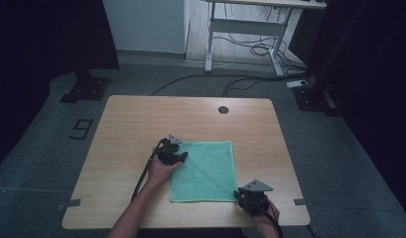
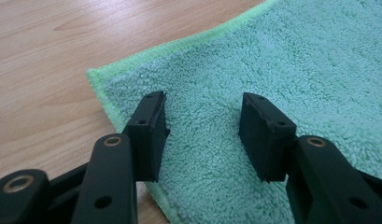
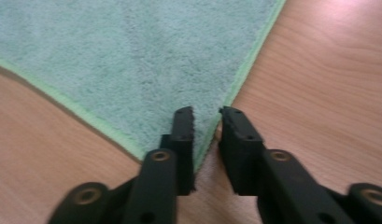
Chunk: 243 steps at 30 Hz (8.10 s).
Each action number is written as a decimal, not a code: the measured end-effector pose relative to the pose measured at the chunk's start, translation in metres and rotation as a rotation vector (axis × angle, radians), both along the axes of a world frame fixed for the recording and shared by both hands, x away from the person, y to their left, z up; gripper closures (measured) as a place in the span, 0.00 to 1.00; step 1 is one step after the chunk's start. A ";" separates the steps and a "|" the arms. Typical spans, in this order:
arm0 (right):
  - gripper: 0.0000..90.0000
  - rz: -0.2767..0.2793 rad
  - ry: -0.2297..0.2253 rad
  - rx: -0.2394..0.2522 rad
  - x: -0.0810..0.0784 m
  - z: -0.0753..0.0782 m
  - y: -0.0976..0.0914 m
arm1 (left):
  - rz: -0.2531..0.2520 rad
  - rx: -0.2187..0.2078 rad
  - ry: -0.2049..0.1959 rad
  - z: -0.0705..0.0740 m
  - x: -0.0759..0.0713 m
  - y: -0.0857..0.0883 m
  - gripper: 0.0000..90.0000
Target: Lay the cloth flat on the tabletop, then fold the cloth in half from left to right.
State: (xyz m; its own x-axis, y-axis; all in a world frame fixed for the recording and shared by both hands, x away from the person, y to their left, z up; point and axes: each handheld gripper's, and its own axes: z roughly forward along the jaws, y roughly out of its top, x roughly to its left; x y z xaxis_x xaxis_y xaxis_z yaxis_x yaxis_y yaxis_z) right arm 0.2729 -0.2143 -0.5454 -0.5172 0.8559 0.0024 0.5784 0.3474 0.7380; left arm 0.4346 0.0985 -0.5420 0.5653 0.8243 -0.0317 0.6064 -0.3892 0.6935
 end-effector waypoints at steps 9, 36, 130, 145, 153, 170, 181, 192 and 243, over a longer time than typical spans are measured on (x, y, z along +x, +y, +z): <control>0.59 0.066 -0.102 0.021 -0.004 0.019 0.022 | 0.022 -0.056 -0.007 0.009 -0.005 0.015 0.54; 0.55 0.328 -0.109 0.155 0.014 0.023 0.114 | 0.016 -0.076 -0.013 0.021 0.007 0.028 0.56; 0.97 0.357 -0.130 0.160 -0.005 0.025 0.183 | 0.016 -0.133 -0.032 0.069 0.021 0.018 0.99; 0.97 0.359 -0.134 0.182 -0.006 0.030 0.186 | 0.019 -0.116 -0.041 0.079 0.017 0.022 0.98; 0.97 0.386 -0.168 0.192 -0.008 0.044 0.197 | 0.032 -0.111 -0.077 0.100 0.011 0.036 0.98; 0.97 0.400 -0.177 0.218 -0.010 0.050 0.209 | 0.051 -0.127 -0.077 0.108 0.007 0.048 0.98; 0.97 0.401 -0.159 0.206 -0.006 0.046 0.215 | 0.065 -0.132 -0.063 0.103 0.007 0.055 0.98; 0.97 0.407 -0.201 0.231 -0.014 0.057 0.216 | 0.072 -0.135 -0.045 0.102 0.011 0.052 0.98; 0.97 0.370 -0.122 0.202 -0.009 0.020 0.200 | 0.146 0.008 0.085 0.010 -0.003 0.100 0.96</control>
